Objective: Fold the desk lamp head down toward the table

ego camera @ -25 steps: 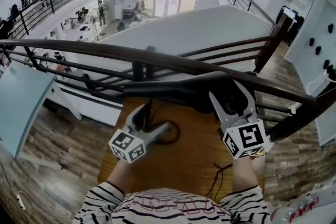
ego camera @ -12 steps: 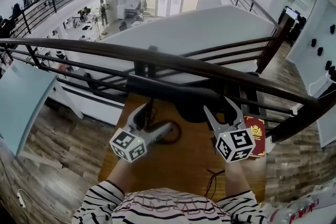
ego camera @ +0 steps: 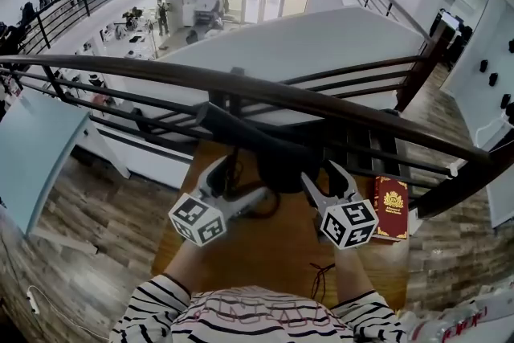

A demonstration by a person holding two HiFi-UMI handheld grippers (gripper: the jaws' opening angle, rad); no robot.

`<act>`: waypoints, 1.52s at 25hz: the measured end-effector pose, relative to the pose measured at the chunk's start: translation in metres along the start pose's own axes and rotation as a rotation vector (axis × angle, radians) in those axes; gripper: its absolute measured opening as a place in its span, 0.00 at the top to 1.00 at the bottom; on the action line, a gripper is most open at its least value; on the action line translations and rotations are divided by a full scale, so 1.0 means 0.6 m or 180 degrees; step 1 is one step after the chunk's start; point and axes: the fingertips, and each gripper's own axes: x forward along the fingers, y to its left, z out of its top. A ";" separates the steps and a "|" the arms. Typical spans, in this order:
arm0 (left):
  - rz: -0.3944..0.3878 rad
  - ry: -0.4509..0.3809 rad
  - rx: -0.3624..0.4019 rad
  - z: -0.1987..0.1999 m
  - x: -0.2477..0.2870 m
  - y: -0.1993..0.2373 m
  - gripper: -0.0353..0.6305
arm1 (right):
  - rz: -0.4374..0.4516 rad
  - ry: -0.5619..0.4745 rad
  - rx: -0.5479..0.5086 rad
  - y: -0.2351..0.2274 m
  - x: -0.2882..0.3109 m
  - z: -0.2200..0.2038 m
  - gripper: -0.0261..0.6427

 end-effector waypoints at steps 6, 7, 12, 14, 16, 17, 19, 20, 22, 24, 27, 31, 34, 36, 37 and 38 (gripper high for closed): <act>-0.0014 -0.0009 -0.0013 -0.005 0.001 0.000 0.20 | 0.0101 -0.0050 0.0302 0.005 0.011 -0.029 0.55; -0.0016 -0.0011 -0.0016 -0.005 0.000 0.001 0.20 | 0.0116 -0.0057 0.0347 0.007 0.013 -0.033 0.55; -0.0020 -0.0022 -0.0028 -0.003 0.002 0.003 0.20 | 0.0181 -0.0023 0.0467 0.015 0.026 -0.047 0.55; -0.0023 -0.0022 -0.0031 -0.002 0.003 0.003 0.19 | 0.0202 0.0002 0.0476 0.018 0.031 -0.052 0.55; -0.0023 -0.0023 -0.0039 -0.003 0.003 0.005 0.19 | 0.0222 0.0022 0.0491 0.022 0.036 -0.058 0.55; -0.0022 -0.0025 -0.0042 -0.003 0.003 0.005 0.19 | 0.0230 0.0030 0.0499 0.024 0.039 -0.060 0.55; -0.0022 -0.0029 -0.0043 -0.004 0.002 0.004 0.19 | 0.0250 0.0045 0.0511 0.029 0.041 -0.066 0.55; -0.0023 -0.0030 -0.0042 -0.005 0.001 0.004 0.19 | 0.0264 0.0052 0.0518 0.031 0.043 -0.068 0.56; -0.0026 -0.0031 -0.0040 -0.006 0.002 0.003 0.19 | 0.0291 0.0060 0.0533 0.035 0.045 -0.072 0.56; -0.0031 -0.0029 -0.0036 -0.006 0.002 0.003 0.18 | 0.0308 0.0052 0.0553 0.037 0.046 -0.073 0.58; -0.0027 -0.0023 -0.0036 -0.006 0.003 0.003 0.18 | 0.0315 0.0034 0.0590 0.036 0.046 -0.074 0.58; -0.0043 -0.0013 -0.0014 -0.006 0.003 0.004 0.18 | 0.0325 0.0038 0.0601 0.035 0.046 -0.074 0.58; -0.0056 0.0000 0.0012 -0.007 0.001 0.003 0.19 | 0.0339 0.0032 0.0633 0.035 0.045 -0.075 0.58; -0.0048 0.0010 0.0042 -0.009 0.000 0.003 0.19 | 0.0336 0.0029 0.0657 0.033 0.044 -0.077 0.57; -0.0040 0.0018 0.0057 -0.010 -0.001 0.004 0.20 | 0.0331 0.0034 0.0667 0.031 0.044 -0.079 0.57; -0.0029 0.0026 0.0066 -0.011 -0.002 0.005 0.20 | 0.0324 0.0042 0.0680 0.030 0.044 -0.081 0.57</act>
